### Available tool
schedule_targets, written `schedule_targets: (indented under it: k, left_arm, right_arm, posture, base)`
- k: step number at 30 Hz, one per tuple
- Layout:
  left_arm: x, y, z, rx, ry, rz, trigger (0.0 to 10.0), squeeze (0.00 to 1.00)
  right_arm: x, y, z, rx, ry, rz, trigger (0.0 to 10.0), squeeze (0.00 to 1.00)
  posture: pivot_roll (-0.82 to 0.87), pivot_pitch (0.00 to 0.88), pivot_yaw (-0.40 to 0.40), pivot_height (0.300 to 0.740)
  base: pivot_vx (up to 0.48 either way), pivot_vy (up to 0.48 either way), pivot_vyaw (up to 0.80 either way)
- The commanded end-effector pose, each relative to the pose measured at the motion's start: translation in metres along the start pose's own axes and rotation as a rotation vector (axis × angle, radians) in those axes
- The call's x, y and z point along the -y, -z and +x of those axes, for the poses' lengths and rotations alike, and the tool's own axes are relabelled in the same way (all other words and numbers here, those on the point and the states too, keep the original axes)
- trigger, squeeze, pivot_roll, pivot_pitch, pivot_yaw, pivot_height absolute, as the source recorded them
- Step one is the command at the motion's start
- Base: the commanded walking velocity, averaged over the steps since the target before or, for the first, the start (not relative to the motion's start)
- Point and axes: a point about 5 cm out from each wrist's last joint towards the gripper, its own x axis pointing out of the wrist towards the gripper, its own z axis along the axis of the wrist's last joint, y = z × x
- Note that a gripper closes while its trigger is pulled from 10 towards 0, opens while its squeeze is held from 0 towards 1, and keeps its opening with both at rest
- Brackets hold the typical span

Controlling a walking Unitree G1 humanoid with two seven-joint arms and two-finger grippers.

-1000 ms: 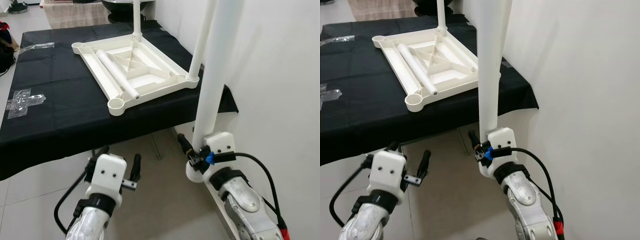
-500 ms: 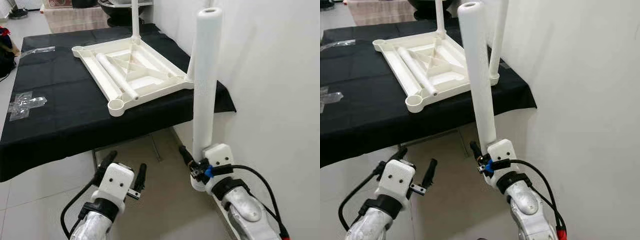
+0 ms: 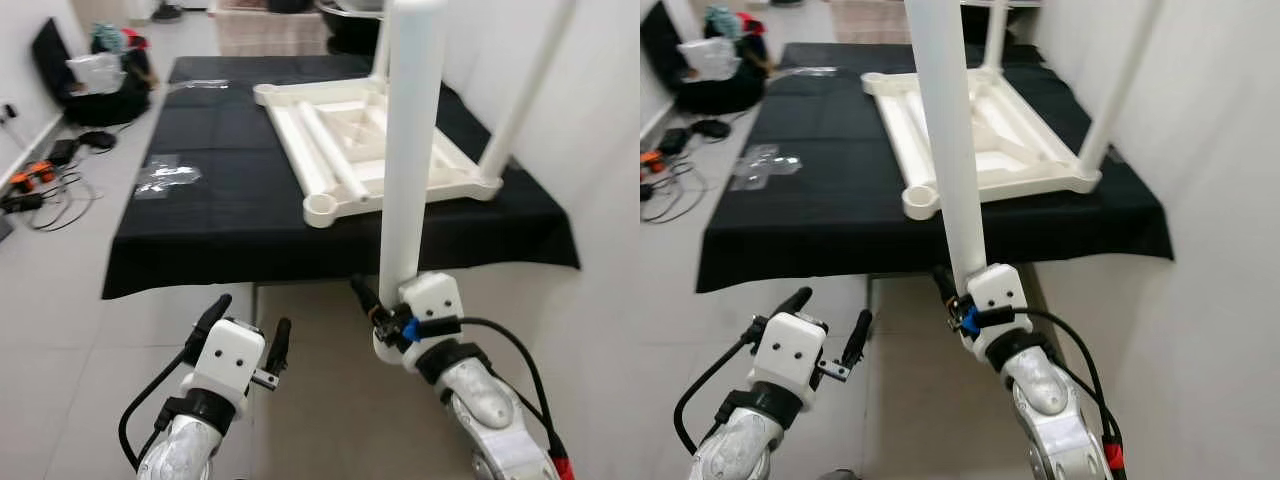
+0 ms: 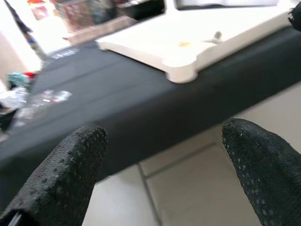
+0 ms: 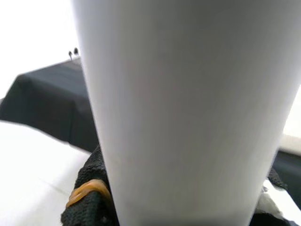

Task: Building children table

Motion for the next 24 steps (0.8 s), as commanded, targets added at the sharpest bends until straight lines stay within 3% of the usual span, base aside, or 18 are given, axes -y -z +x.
schedule_targets:
  k: [1,8,15,20,24]
  left_arm:
    - [0.001,0.000,0.000,-0.008,-0.006,-0.006,10.0,0.00]
    - [-0.001,-0.003,0.002,0.006,-0.010,-0.007,10.0,0.00]
    - [-0.014,-0.011,0.006,0.047,-0.063,0.007,10.0,0.00]
    - [-0.015,-0.013,0.007,0.055,-0.068,0.010,10.0,0.00]
    - [-0.014,-0.016,0.009,0.066,-0.066,-0.001,10.0,0.00]
  right_arm:
    - [0.003,-0.008,0.002,0.030,0.016,0.009,10.0,0.00]
    - [0.006,-0.024,0.010,0.091,0.027,0.018,10.0,0.00]
    - [0.008,-0.029,0.014,0.109,0.035,0.044,10.0,0.00]
    - [0.009,-0.032,0.015,0.121,0.037,0.048,10.0,0.00]
    - [0.010,-0.055,0.021,0.206,0.041,0.065,10.0,0.00]
  posture:
    - [0.04,0.085,-0.063,0.740]
    - [0.03,0.087,-0.063,0.740]
    - [0.04,0.087,-0.070,0.740]
    - [0.04,0.087,-0.070,0.740]
    - [0.04,0.088,-0.068,0.740]
  base:
    - [0.000,0.000,0.79]
    - [0.000,0.000,0.76]
    - [0.160,0.000,0.00]
    - [0.312,0.000,0.00]
    - [0.323,0.000,0.00]
